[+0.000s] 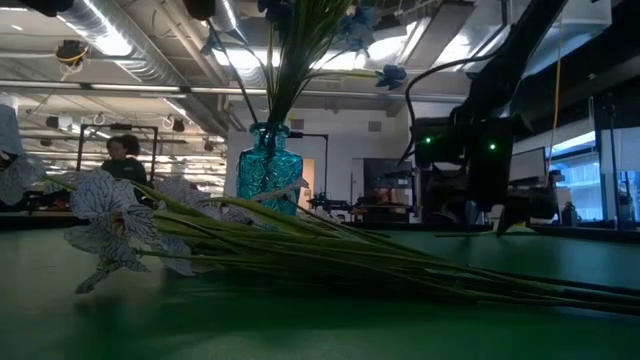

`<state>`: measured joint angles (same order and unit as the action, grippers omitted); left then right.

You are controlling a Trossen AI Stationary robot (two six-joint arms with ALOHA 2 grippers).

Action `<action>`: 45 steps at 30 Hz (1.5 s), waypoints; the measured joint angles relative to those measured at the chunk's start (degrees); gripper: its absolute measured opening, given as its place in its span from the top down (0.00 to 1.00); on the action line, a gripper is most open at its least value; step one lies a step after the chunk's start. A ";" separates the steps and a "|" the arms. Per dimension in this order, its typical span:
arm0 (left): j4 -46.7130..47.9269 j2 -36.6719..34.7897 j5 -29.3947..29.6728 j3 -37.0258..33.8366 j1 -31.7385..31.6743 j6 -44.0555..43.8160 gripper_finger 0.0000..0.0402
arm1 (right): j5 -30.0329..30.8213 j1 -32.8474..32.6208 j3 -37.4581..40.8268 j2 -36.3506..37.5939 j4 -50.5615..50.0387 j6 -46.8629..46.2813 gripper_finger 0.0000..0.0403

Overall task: Sort flowers into vase by color
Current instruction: Put the yellow flower into the purple vase

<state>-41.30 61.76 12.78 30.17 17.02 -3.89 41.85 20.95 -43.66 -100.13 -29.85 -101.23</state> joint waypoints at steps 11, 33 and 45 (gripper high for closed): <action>0.11 0.00 0.00 0.00 0.00 0.01 0.54 | -3.92 2.11 -2.52 -0.27 -4.16 10.66 0.74; 1.86 0.00 0.00 0.00 0.02 -3.39 0.54 | -24.14 -23.14 -2.67 13.19 -15.34 26.96 0.91; 1.81 0.00 0.02 0.00 0.02 3.33 0.54 | -10.78 -9.93 -2.69 12.96 -14.23 30.51 0.50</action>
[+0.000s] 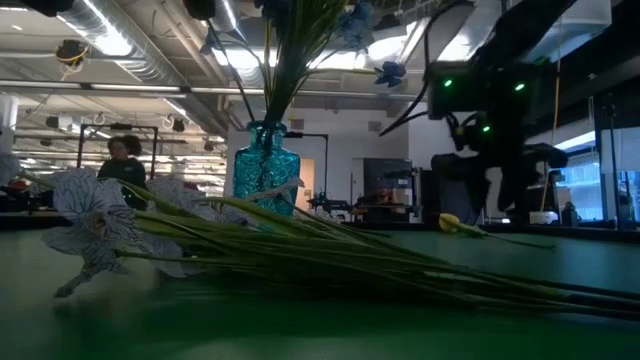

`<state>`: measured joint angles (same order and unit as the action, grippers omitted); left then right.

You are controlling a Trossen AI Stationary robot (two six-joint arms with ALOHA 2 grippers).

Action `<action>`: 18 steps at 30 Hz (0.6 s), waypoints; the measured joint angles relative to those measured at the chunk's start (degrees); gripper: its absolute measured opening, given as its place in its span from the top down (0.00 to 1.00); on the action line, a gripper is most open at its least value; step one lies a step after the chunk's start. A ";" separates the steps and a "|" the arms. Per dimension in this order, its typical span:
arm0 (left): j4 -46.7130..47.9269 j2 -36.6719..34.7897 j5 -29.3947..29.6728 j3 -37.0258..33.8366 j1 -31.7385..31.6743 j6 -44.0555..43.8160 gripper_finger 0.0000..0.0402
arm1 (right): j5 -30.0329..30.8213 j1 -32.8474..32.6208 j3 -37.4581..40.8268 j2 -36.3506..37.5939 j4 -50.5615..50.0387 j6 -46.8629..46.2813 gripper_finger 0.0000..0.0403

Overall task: Sort flowers into vase by color
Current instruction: Put the yellow flower into the purple vase

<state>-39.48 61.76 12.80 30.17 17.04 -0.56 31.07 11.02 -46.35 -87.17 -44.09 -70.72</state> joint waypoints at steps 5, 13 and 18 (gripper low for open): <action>0.00 -0.02 0.00 0.00 0.00 -0.35 0.54 | 0.63 8.10 -0.04 -3.53 10.10 8.58 0.45; 3.15 -2.96 -0.02 -0.02 0.02 -1.92 0.54 | -2.07 14.99 -0.22 -9.97 17.93 13.28 0.63; 15.01 -13.78 -0.20 -0.02 0.49 -2.66 0.54 | -2.41 14.85 -0.25 -10.19 18.92 16.73 0.83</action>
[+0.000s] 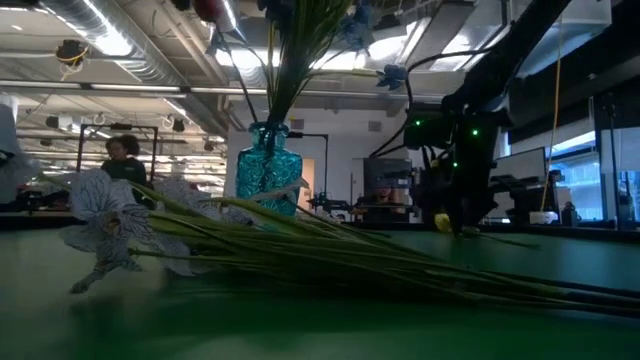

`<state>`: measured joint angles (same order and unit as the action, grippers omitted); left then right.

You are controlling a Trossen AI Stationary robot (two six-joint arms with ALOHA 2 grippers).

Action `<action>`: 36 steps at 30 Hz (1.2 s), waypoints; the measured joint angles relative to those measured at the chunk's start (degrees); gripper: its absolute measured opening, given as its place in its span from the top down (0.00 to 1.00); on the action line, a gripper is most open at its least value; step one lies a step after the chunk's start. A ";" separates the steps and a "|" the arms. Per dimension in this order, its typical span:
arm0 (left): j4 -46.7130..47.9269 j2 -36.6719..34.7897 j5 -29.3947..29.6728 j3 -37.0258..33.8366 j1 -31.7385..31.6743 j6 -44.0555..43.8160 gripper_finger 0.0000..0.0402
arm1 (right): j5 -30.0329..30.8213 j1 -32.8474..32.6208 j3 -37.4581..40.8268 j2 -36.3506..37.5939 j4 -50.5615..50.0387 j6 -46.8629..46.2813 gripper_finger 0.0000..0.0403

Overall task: Sort flowers into vase by color
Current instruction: Put the yellow flower into the purple vase

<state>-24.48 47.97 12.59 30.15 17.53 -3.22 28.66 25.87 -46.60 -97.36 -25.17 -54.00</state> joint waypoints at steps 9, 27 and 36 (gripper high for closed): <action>16.45 -14.07 0.32 0.02 0.86 -1.11 0.54 | -0.59 -4.25 0.25 7.91 3.43 6.79 0.93; 17.19 -16.90 0.40 0.02 0.86 -1.12 0.54 | -15.86 -25.68 8.82 28.30 53.88 34.97 0.98; 17.28 -16.86 0.40 0.02 0.86 -1.12 0.54 | -23.72 -32.49 16.92 40.75 68.73 39.52 0.99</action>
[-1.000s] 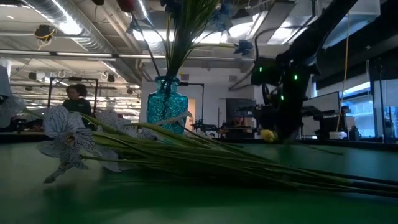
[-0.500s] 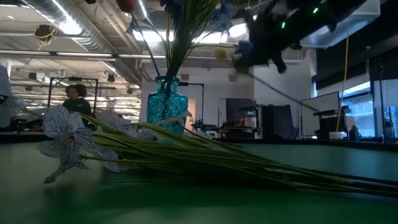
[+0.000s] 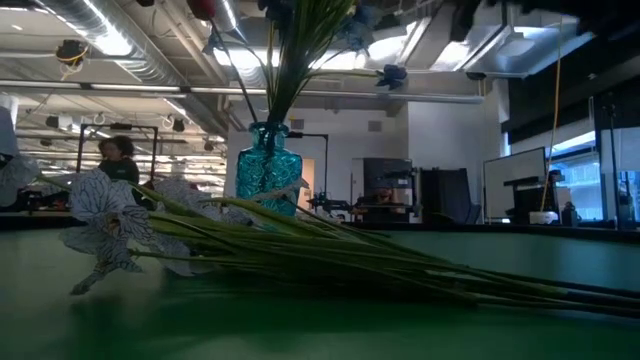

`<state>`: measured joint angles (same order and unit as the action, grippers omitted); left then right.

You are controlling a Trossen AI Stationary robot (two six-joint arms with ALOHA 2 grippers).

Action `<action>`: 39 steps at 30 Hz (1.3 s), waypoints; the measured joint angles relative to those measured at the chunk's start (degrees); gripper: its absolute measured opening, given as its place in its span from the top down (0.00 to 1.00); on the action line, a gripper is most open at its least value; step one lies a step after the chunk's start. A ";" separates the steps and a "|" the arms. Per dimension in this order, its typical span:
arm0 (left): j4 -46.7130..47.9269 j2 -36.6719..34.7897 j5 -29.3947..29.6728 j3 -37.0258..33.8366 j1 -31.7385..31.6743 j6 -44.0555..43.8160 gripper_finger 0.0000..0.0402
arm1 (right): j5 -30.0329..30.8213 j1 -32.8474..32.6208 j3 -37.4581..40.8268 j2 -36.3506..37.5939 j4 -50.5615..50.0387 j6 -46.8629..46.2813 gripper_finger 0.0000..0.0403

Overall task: Sort flowers into vase by color
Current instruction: Put the yellow flower into the purple vase

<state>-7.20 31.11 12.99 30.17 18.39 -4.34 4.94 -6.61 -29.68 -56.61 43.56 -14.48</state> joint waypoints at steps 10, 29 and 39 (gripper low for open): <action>0.00 0.00 0.00 0.00 0.00 0.02 0.54 | -9.77 -3.52 3.61 19.70 -1.15 -0.07 1.00; -0.04 0.00 0.00 0.00 0.01 0.02 0.54 | -33.68 -3.56 15.29 40.76 3.51 -4.49 1.00; -0.05 0.00 0.01 0.00 0.01 0.02 0.54 | -42.74 -3.55 20.32 45.03 20.99 -25.42 1.00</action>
<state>-7.26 31.11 13.00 30.17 18.40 -4.32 -37.81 -10.16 -9.37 -11.58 64.55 -39.90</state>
